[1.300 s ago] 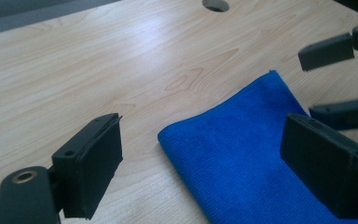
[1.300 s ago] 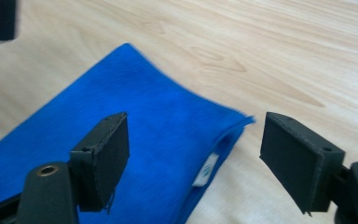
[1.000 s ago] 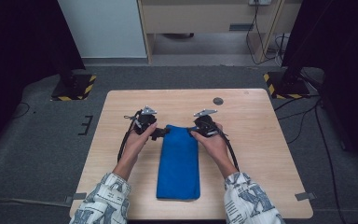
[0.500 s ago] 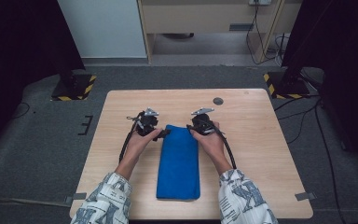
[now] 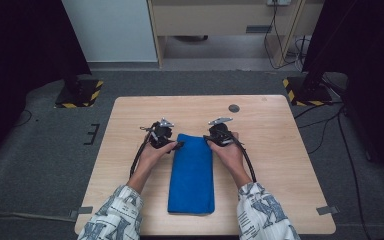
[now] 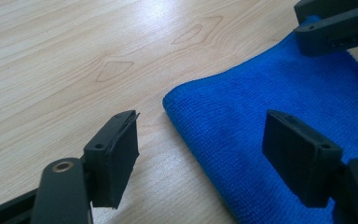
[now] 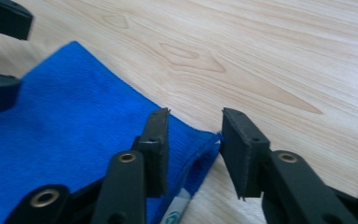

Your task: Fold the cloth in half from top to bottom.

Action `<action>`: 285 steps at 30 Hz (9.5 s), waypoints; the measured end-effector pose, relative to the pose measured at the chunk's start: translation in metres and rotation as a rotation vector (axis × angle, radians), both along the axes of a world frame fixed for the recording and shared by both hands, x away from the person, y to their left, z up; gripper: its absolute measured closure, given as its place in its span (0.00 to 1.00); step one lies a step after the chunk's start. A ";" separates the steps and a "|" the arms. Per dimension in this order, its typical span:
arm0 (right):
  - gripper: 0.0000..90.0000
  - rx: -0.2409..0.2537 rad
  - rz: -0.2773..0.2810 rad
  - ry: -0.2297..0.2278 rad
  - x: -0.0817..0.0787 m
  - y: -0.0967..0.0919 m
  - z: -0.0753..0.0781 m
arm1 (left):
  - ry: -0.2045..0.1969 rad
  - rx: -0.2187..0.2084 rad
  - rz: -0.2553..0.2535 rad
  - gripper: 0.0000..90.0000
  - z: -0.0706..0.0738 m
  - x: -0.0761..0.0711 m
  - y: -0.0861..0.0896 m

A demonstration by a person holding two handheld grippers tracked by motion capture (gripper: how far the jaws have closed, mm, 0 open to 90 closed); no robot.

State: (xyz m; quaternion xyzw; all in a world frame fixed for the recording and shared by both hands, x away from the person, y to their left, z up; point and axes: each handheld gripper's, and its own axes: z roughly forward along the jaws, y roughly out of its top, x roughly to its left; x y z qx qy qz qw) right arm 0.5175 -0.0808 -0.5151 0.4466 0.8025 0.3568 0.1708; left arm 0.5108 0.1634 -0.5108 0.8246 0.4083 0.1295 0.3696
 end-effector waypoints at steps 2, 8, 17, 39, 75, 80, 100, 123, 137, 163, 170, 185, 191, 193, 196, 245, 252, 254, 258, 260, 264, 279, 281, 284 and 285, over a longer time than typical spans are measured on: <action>0.64 0.005 -0.014 0.005 0.002 -0.001 -0.002 | 0.001 -0.019 0.010 0.31 -0.001 0.002 0.001; 0.58 0.006 -0.031 0.030 0.006 -0.003 -0.009 | 0.009 -0.061 0.027 0.34 -0.007 0.006 0.004; 0.53 0.009 -0.036 0.042 0.007 -0.002 -0.014 | -0.002 -0.021 0.019 0.32 -0.014 0.009 0.000; 0.67 -0.015 0.026 0.039 0.003 0.003 -0.013 | -0.001 0.037 -0.021 0.53 -0.017 0.005 -0.009; 0.96 0.034 0.118 -0.024 0.003 0.010 0.029 | -0.039 -0.090 -0.008 0.94 0.026 -0.004 -0.001; 0.96 0.035 0.123 -0.038 0.004 0.010 0.034 | -0.046 -0.080 -0.005 0.94 0.033 0.000 -0.001; 0.96 0.051 0.109 -0.059 0.005 0.007 0.051 | -0.058 -0.069 -0.008 0.95 0.049 0.001 0.002; 0.96 0.055 0.120 -0.102 -0.002 0.009 0.065 | -0.083 -0.065 -0.012 0.95 0.062 -0.006 0.003; 0.96 0.073 0.131 -0.122 -0.014 0.001 0.069 | -0.105 -0.055 -0.033 0.95 0.070 -0.017 -0.002; 0.96 0.110 0.203 -0.134 -0.050 -0.006 0.070 | -0.118 -0.066 -0.098 0.94 0.075 -0.052 0.000; 0.96 0.117 0.222 -0.136 -0.063 -0.008 0.070 | -0.126 -0.066 -0.118 0.94 0.077 -0.063 -0.001; 0.95 0.134 0.281 -0.129 -0.094 -0.012 0.061 | -0.122 -0.099 -0.157 0.93 0.068 -0.094 0.003; 0.95 0.131 0.292 -0.127 -0.100 -0.013 0.058 | -0.109 -0.109 -0.153 0.93 0.065 -0.097 0.006; 0.95 0.134 0.293 -0.127 -0.101 -0.013 0.059 | -0.108 -0.114 -0.153 0.93 0.065 -0.098 0.007; 0.95 0.133 0.299 -0.127 -0.102 -0.012 0.059 | -0.106 -0.120 -0.151 0.92 0.064 -0.099 0.008; 0.93 0.127 0.358 -0.117 -0.132 -0.013 0.050 | -0.084 -0.116 -0.172 0.88 0.048 -0.129 0.009; 0.93 0.124 0.361 -0.107 -0.136 -0.014 0.044 | -0.079 -0.105 -0.191 0.88 0.045 -0.134 0.005; 0.92 0.124 0.361 -0.103 -0.137 -0.015 0.043 | -0.077 -0.102 -0.192 0.88 0.044 -0.136 0.005; 0.91 0.121 0.366 -0.094 -0.139 -0.016 0.039 | -0.067 -0.089 -0.200 0.87 0.038 -0.139 0.004; 0.91 0.119 0.368 -0.088 -0.141 -0.016 0.035 | -0.064 -0.080 -0.204 0.87 0.036 -0.139 0.003; 0.91 0.119 0.376 -0.083 -0.145 -0.016 0.029 | -0.052 -0.073 -0.209 0.87 0.031 -0.141 0.005; 0.87 0.126 0.392 -0.064 -0.152 -0.015 0.018 | -0.012 -0.075 -0.200 0.80 0.018 -0.150 0.014; 0.87 0.115 0.398 -0.062 -0.154 -0.016 0.017 | -0.006 -0.066 -0.208 0.77 0.015 -0.152 0.014; 0.85 0.105 0.402 -0.057 -0.158 -0.017 0.014 | -0.006 -0.053 -0.201 0.71 0.013 -0.154 0.013; 0.85 0.109 0.401 -0.055 -0.159 -0.017 0.013 | -0.007 -0.050 -0.200 0.70 0.013 -0.154 0.013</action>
